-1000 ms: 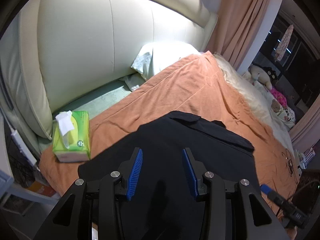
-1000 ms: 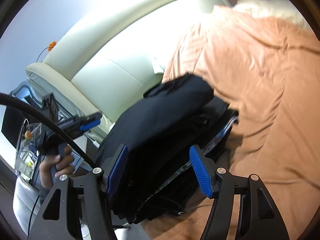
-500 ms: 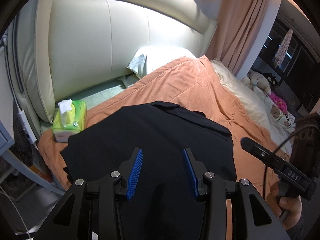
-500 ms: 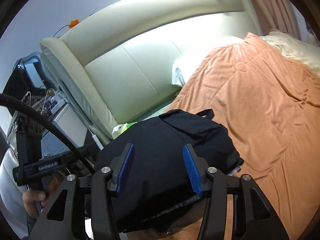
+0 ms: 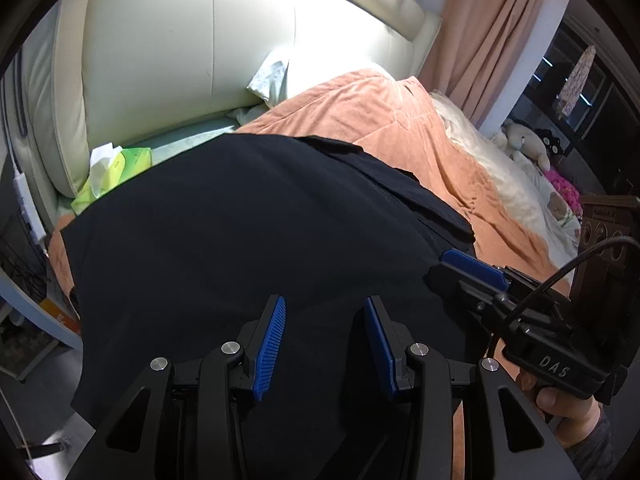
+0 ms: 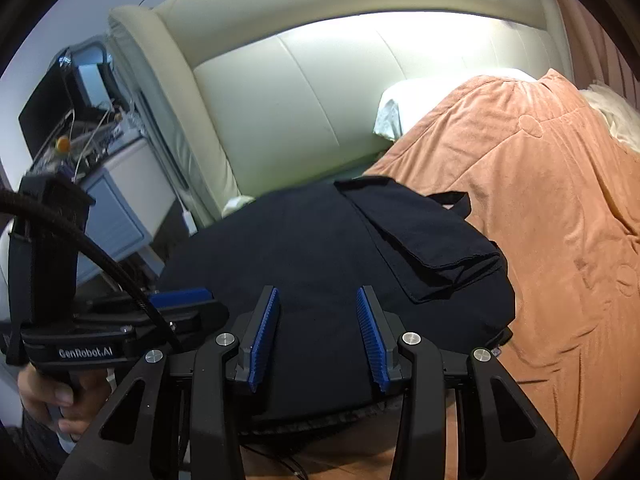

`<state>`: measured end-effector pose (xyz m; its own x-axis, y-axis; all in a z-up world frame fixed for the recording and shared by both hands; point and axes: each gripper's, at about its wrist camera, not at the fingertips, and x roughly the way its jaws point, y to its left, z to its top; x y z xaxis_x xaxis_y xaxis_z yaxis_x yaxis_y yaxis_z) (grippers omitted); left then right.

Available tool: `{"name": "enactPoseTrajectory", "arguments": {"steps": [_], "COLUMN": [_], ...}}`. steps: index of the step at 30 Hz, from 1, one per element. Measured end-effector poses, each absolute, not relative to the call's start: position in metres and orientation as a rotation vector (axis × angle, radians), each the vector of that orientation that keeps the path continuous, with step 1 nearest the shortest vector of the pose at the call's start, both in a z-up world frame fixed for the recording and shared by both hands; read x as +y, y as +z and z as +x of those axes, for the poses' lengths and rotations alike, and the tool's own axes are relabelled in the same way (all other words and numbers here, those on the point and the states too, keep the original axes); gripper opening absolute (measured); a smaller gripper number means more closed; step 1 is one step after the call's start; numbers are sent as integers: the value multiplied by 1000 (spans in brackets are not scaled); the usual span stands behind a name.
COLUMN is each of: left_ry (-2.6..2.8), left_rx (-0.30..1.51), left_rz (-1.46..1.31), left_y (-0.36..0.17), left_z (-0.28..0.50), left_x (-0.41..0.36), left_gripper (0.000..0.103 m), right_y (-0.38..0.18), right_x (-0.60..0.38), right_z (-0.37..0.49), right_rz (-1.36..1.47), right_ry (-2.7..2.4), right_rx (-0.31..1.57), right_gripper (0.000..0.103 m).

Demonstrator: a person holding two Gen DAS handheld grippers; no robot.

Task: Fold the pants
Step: 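Lower the trousers onto the bed beside the green tissue box with both tools, then open both tools and release the folded trousers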

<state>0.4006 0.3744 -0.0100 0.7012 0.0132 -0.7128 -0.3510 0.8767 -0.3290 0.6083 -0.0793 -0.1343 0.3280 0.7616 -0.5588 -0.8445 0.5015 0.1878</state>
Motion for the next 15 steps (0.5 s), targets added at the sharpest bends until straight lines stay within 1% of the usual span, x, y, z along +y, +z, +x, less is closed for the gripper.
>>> {"name": "enactPoseTrajectory", "arguments": {"steps": [9, 15], "left_ry": [219, 212], "left_rx": [804, 811], "left_rz": [-463, -464], "left_y": [-14, -2], "left_z": [384, 368], "left_x": [357, 348], "left_gripper": [44, 44], "right_y": [-141, -130], "right_x": [-96, -105], "right_z": [591, 579], "right_rz": [-170, -161], "right_ry": [1016, 976], "right_rx": [672, 709], "right_gripper": [39, 39]}}
